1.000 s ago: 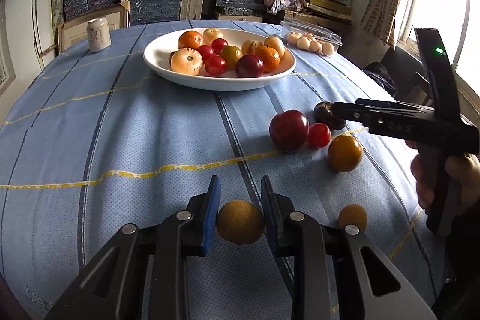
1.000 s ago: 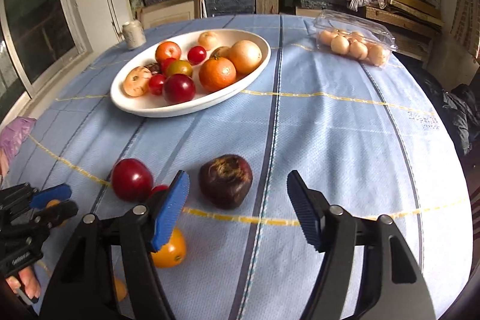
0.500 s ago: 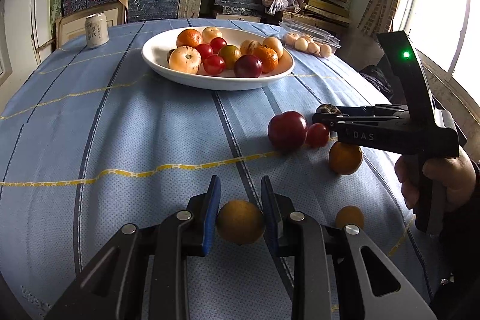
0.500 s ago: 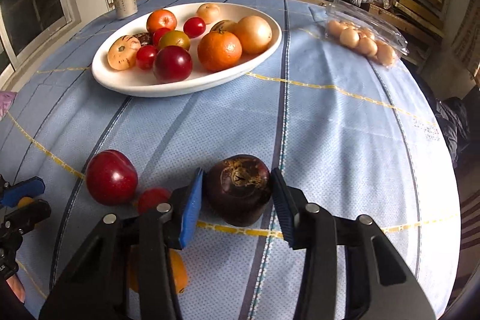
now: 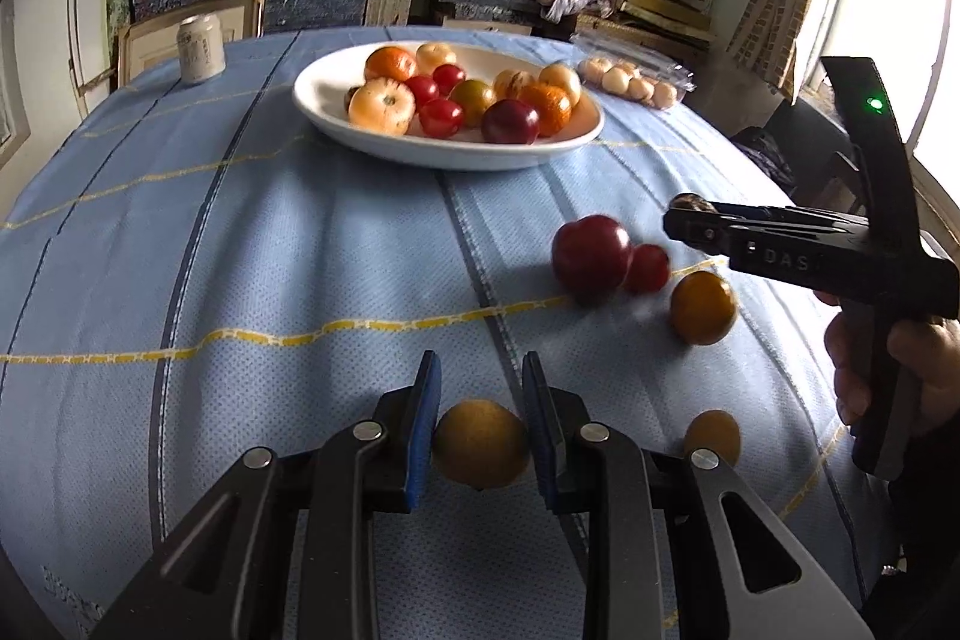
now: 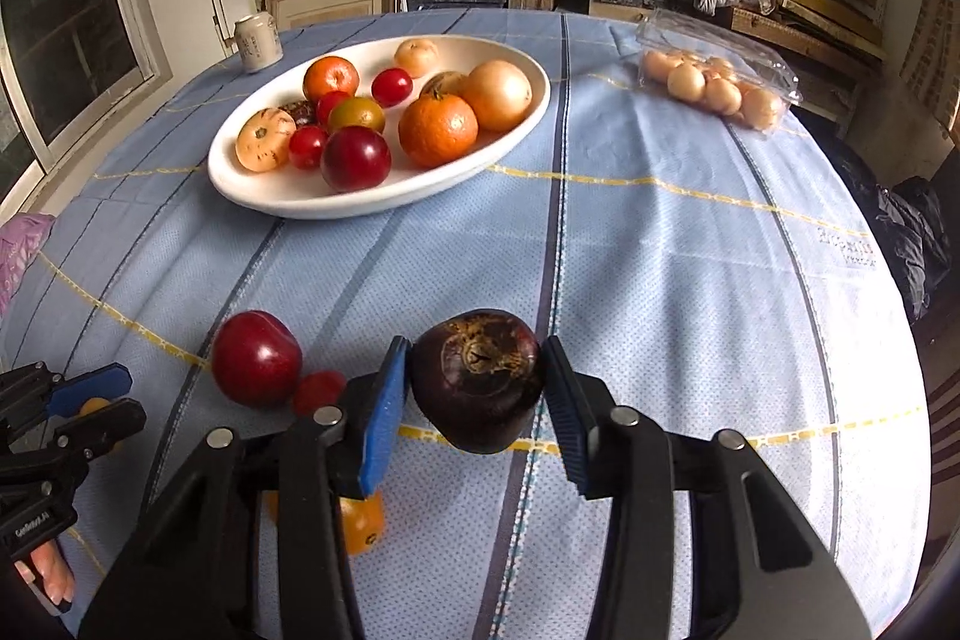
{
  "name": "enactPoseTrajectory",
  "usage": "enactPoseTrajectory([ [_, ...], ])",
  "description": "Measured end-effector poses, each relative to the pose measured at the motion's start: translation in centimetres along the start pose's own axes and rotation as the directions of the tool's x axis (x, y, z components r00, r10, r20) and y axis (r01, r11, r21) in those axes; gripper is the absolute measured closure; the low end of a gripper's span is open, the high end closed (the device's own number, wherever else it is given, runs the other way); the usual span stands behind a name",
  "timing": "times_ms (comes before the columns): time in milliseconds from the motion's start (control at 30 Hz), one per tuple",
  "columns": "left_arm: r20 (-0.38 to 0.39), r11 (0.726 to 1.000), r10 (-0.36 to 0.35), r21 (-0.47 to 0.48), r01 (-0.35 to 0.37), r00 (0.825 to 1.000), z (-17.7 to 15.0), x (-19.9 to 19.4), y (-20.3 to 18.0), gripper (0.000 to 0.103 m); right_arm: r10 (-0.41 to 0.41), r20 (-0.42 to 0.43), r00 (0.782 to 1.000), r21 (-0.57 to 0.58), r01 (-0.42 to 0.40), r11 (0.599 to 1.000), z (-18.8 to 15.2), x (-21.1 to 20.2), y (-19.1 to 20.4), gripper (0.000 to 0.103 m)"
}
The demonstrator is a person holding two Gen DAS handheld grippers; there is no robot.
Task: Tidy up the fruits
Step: 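Carry the tan and dark brown fruits onto the white plate and open both tools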
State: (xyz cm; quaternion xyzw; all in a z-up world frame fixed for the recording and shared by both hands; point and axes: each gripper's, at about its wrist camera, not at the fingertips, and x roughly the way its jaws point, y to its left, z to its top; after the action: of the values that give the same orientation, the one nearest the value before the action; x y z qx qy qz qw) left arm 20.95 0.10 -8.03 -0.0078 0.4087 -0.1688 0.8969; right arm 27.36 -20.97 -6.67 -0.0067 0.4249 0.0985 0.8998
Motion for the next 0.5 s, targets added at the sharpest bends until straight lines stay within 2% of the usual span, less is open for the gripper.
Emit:
enactPoseTrajectory([
  [100,-0.029,1.0,0.023,0.017,-0.023,0.999,-0.2,0.4,-0.1,0.075,0.004,-0.004,1.0,0.006,-0.004,1.0,-0.2,0.2,0.0,0.06],
  [167,-0.044,0.998,0.042,0.052,-0.04,0.998,-0.4,0.5,-0.5,0.062,0.006,0.0,1.0,0.004,-0.006,1.0,-0.2,0.1,0.0,0.06],
  [233,-0.045,0.996,0.06,0.072,-0.057,0.997,-0.7,0.4,-0.8,0.056,0.011,0.007,1.0,0.007,-0.011,1.0,-0.3,-0.1,0.0,0.06],
  [500,-0.049,0.995,0.063,0.074,-0.059,0.997,-1.5,-0.4,-0.5,0.057,0.027,0.016,1.0,0.009,-0.027,1.0,-0.3,-0.5,-0.2,0.059],
])
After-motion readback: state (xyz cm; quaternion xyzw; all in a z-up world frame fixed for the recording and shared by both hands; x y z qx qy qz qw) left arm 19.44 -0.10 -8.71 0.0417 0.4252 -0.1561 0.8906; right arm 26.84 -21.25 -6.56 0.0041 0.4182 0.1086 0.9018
